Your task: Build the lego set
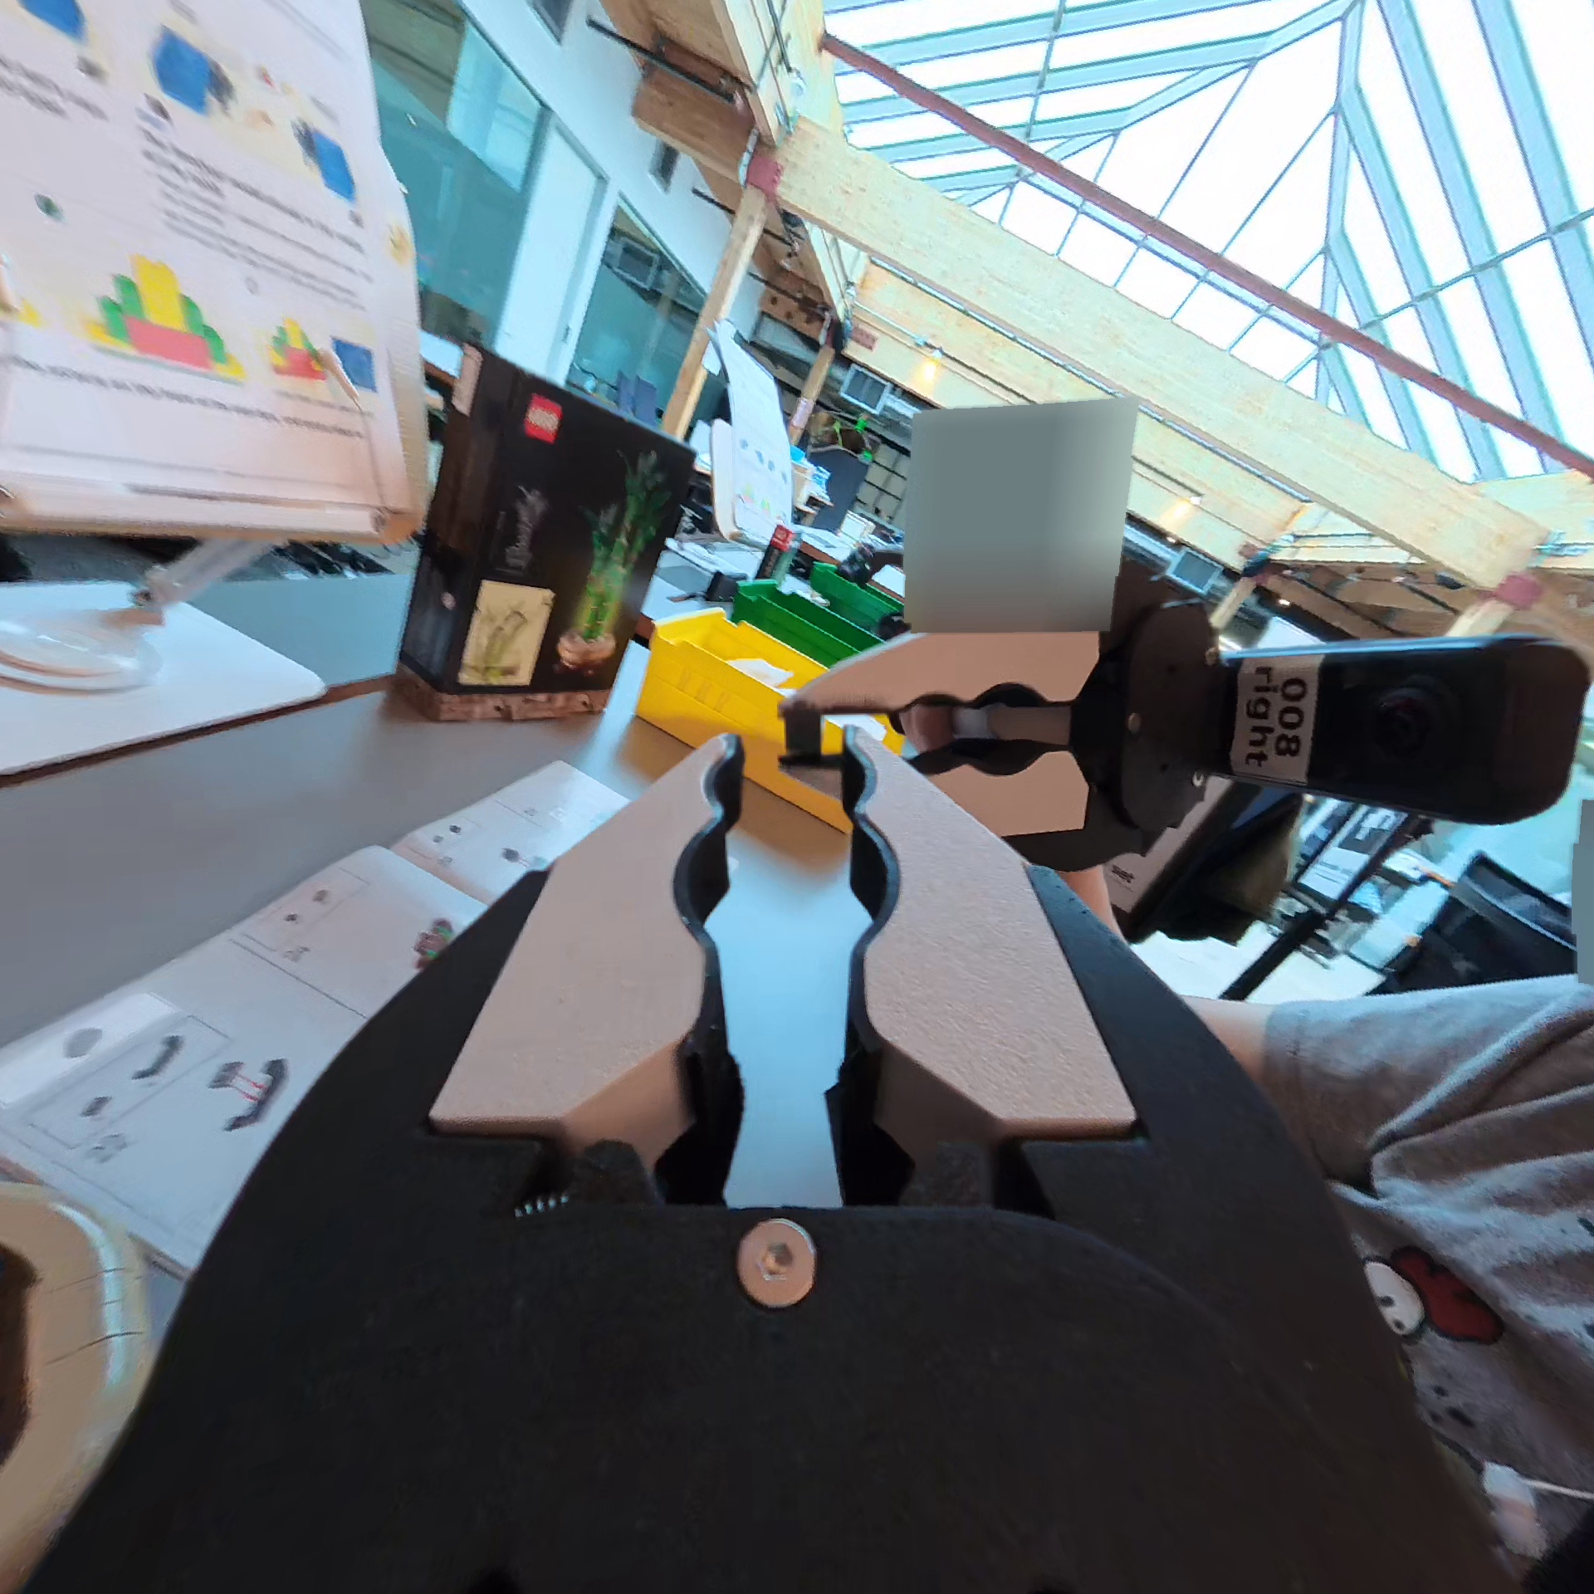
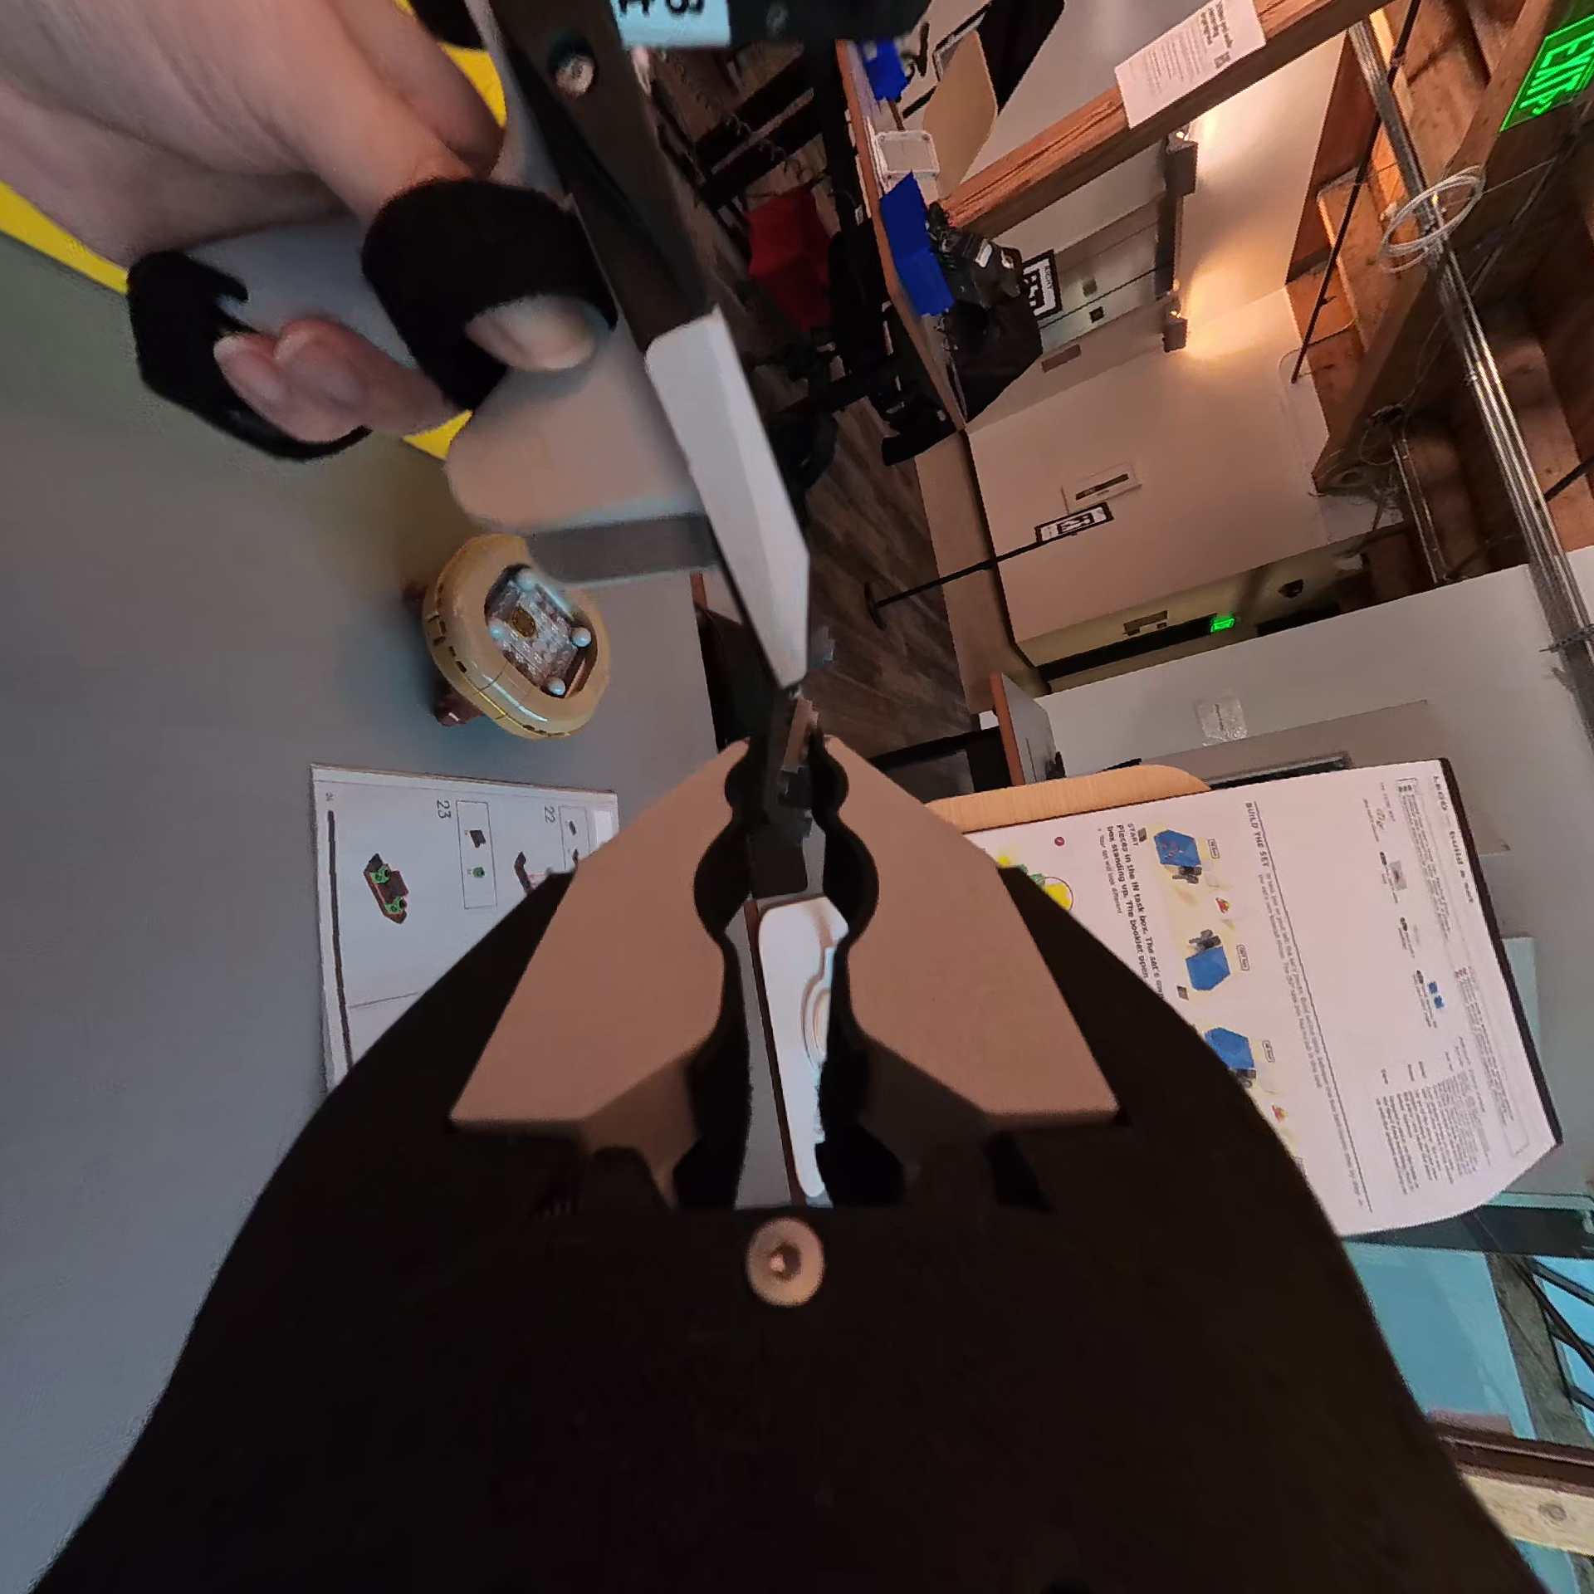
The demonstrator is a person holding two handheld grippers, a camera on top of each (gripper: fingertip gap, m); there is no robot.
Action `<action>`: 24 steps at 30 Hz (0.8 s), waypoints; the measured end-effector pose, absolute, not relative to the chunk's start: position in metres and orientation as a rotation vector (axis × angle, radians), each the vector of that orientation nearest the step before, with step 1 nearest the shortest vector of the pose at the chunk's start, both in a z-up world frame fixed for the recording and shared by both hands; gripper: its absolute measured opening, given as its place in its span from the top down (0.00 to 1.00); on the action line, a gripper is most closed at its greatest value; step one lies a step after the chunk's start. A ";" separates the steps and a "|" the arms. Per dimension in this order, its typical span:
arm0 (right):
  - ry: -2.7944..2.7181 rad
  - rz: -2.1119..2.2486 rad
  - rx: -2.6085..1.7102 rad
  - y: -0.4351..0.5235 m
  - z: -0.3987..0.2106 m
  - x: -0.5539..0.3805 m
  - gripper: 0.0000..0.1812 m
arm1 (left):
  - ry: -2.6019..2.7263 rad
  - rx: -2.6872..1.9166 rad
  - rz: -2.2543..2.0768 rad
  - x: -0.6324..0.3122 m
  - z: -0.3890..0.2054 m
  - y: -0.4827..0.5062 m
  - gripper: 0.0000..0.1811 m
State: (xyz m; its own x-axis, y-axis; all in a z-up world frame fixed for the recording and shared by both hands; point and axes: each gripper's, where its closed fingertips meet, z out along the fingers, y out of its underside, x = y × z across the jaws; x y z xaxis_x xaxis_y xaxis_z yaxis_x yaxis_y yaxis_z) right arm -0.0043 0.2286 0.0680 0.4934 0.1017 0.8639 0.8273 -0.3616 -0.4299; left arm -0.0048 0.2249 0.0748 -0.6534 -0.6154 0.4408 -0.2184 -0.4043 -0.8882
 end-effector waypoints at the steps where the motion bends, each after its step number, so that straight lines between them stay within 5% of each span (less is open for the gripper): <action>1: -0.788 -0.952 -1.788 0.228 0.067 -0.004 0.96 | 1.530 -1.127 -2.144 -0.007 0.078 0.227 0.89; 6: -0.810 -0.909 -1.759 0.227 0.070 -0.012 0.96 | 1.659 -1.088 -2.174 -0.017 0.077 0.218 0.97; 24: -0.802 -0.913 -1.738 0.232 0.068 -0.011 0.95 | 1.626 -1.142 -2.294 -0.017 0.075 0.220 0.97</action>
